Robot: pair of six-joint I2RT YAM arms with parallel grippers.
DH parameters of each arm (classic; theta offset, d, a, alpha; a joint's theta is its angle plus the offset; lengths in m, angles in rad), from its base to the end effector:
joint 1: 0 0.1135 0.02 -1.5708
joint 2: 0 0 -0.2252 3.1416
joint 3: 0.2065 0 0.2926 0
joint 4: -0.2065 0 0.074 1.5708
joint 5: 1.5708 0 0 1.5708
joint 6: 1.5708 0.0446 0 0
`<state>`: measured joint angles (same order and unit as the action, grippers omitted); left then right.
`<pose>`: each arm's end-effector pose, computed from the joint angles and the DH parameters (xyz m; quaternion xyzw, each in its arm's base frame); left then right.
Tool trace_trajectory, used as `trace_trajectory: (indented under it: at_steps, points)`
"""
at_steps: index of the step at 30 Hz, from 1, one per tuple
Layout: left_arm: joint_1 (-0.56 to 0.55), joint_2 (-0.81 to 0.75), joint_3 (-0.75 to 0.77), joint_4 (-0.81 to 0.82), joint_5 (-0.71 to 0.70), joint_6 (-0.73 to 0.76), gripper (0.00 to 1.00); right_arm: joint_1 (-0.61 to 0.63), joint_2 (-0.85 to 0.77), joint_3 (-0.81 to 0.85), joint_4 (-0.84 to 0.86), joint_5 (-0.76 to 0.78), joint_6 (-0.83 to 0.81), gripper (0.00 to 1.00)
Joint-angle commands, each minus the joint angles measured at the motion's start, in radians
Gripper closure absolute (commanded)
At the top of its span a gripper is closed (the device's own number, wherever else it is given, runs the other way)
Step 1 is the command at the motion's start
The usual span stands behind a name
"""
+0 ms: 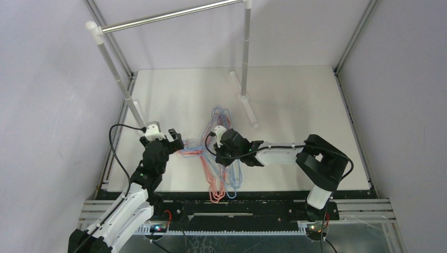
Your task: Organize the hangers
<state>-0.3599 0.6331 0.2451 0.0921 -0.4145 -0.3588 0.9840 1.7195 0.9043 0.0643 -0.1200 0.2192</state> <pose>0.2273 -0.0663 0.1604 -0.1220 0.7865 -0.0500 0.6034 0.2059 0.3193 0.0882 -0.3638 0.8405 0.2705 0.2969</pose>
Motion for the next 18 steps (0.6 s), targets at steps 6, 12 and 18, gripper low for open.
trace_trajectory:
  at_steps: [6, 12, 18]
  points:
    - [-0.003, -0.010, 0.021, 0.015, -0.021, -0.014, 0.01, -0.015, -0.241, 0.028, -0.015, 0.022, -0.021, 1.00]
    - [-0.004, -0.045, 0.014, 0.000, -0.059, -0.026, 0.01, -0.068, -0.295, 0.031, -0.047, 0.041, -0.032, 1.00]
    - [-0.005, -0.096, -0.004, -0.003, -0.077, -0.026, 0.00, -0.171, -0.328, 0.038, -0.025, -0.058, -0.007, 1.00]
